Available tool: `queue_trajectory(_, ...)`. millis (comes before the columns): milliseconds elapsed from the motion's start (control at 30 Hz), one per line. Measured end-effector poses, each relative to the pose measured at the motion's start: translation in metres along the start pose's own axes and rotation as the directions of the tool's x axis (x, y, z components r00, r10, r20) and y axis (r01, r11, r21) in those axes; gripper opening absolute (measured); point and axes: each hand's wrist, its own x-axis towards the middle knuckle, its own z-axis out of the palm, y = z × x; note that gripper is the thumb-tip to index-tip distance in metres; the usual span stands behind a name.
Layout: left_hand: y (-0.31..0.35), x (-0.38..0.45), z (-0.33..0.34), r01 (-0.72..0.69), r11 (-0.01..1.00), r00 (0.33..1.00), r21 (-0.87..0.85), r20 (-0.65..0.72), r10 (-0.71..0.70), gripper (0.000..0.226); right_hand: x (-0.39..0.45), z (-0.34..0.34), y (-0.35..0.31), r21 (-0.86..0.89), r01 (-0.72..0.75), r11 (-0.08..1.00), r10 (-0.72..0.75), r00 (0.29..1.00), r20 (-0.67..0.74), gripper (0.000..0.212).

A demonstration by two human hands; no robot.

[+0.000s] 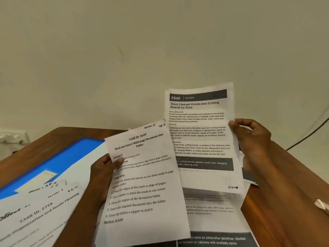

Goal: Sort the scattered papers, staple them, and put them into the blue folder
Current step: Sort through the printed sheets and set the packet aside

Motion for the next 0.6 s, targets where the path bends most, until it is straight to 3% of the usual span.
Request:
queue_trajectory(233,-0.001,-0.003,0.007,0.025,1.000,0.997,-0.010,0.074,-0.024,0.048,-0.032,0.000,0.038,-0.012,-0.116,0.993,0.116,0.993,0.018,0.010)
queue_trajectory(600,-0.011,-0.011,0.041,0.018,0.991,0.992,0.132,0.120,-0.034,0.031,-0.070,0.000,0.094,0.011,-0.306,0.952,0.304,0.950,0.072,0.009)
